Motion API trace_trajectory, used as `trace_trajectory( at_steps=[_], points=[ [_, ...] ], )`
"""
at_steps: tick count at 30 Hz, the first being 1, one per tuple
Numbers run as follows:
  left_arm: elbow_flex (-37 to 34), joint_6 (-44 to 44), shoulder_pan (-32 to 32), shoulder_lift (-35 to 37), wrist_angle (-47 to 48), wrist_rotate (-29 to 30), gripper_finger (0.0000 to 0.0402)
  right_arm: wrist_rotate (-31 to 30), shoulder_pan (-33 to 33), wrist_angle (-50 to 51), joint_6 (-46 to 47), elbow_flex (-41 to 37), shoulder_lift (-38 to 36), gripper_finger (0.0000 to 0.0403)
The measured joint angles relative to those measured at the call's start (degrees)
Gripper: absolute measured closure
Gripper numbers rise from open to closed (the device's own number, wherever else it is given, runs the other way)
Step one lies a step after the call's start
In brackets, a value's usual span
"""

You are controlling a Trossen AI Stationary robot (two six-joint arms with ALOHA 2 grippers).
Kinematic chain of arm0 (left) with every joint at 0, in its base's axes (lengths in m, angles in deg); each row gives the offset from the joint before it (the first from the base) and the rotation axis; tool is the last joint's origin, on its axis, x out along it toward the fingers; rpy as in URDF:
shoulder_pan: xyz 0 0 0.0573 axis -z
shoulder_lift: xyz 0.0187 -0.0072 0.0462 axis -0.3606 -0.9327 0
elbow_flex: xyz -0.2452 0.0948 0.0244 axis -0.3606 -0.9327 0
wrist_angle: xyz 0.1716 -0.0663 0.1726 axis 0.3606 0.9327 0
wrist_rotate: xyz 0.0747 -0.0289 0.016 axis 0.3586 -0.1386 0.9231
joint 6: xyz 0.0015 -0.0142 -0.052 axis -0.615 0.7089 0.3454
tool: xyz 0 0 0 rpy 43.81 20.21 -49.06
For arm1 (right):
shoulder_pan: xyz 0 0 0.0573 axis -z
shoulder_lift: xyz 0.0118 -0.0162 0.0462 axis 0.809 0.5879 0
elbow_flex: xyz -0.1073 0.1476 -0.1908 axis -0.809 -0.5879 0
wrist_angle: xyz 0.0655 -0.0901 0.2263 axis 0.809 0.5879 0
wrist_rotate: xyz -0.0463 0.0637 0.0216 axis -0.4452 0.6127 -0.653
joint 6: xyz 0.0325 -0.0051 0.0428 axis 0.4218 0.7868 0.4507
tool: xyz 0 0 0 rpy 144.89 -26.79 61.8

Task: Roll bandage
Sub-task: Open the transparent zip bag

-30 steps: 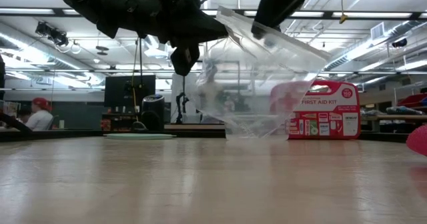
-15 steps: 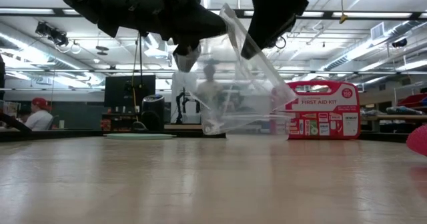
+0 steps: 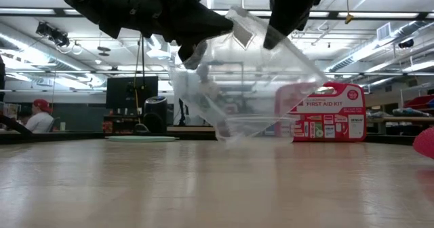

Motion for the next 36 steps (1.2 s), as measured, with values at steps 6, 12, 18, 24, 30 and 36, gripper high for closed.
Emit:
trace_trajectory(
  at_steps=[6, 12, 18, 24, 30, 36],
  points=[
    [0.0, -7.4, 0.0, 0.0, 0.0, 4.2, 0.0337, 7.4, 2.5, 0.5, 0.0, 0.0, -3.0, 0.0401],
    [0.0, -8.2, -0.2, 0.0, 0.4, 5.1, 0.0267, 12.9, 4.2, 4.1, -0.5, 0.0, -3.3, 0.0401],
    [0.0, -6.6, -0.2, 0.0, 4.8, 5.3, 0.0225, 18.5, 6.4, 8.7, -1.3, 0.0, -3.3, 0.0401],
    [0.0, -3.7, -0.2, 0.0, 9.5, 6.6, 0.0226, 21.5, 6.8, 8.4, -4.3, 0.6, -3.3, 0.0402],
    [0.0, -2.2, -0.2, 0.0, 9.7, 6.5, 0.0228, 20.9, 6.9, 8.2, -6.8, 3.4, -3.3, 0.0402],
    [0.0, -2.0, -0.2, 0.0, 9.6, 6.5, 0.023, 21.2, 8.1, 8.9, -8.0, 5.8, -3.3, 0.0402]
  ],
)
